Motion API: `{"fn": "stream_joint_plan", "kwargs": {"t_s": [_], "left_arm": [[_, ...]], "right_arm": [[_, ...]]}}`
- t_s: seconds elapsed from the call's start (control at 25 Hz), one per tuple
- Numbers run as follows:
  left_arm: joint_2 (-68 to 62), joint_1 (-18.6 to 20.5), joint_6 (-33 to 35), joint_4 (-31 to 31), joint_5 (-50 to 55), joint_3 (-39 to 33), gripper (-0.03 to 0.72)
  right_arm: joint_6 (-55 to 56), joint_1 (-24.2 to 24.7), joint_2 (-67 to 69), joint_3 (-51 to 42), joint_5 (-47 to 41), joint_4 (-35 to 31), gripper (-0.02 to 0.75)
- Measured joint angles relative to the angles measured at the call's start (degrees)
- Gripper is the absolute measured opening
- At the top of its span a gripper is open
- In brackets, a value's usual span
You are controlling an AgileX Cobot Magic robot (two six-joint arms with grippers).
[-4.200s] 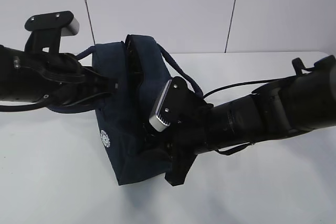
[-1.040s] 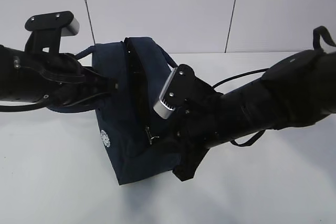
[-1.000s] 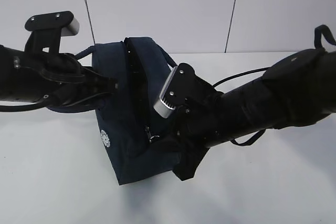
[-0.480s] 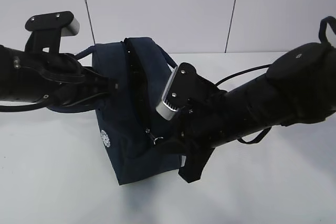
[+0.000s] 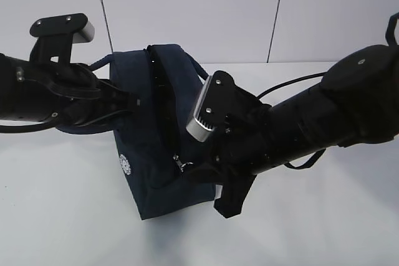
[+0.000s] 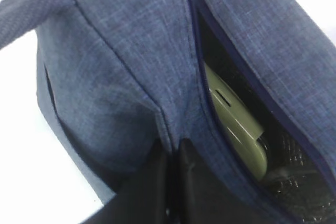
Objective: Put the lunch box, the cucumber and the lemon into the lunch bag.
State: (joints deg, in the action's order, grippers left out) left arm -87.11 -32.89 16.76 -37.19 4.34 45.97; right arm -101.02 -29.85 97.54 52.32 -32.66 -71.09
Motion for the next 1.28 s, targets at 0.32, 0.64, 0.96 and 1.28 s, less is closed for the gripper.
{"fn": "stream_joint_plan", "kwargs": {"t_s": [0.32,0.64,0.96,1.28], "left_arm": [[0.0,0.0,0.0,0.0,0.02,0.0,0.001],[0.0,0.0,0.0,0.0,0.02,0.0,0.27],[3.03,0.0,0.0,0.0,1.66,0.0,0.522],[7.36,0.0,0.29,0.11,4.83,0.0,0.527]], "right_arm": [[0.0,0.0,-1.17,0.0,0.02,1.14,-0.013],[0.0,0.0,-1.17,0.0,0.02,1.56,-0.013],[0.12,0.0,-1.17,0.0,0.02,1.68,-0.013],[0.37,0.0,-1.17,0.0,-0.03,1.68,-0.013]]}}
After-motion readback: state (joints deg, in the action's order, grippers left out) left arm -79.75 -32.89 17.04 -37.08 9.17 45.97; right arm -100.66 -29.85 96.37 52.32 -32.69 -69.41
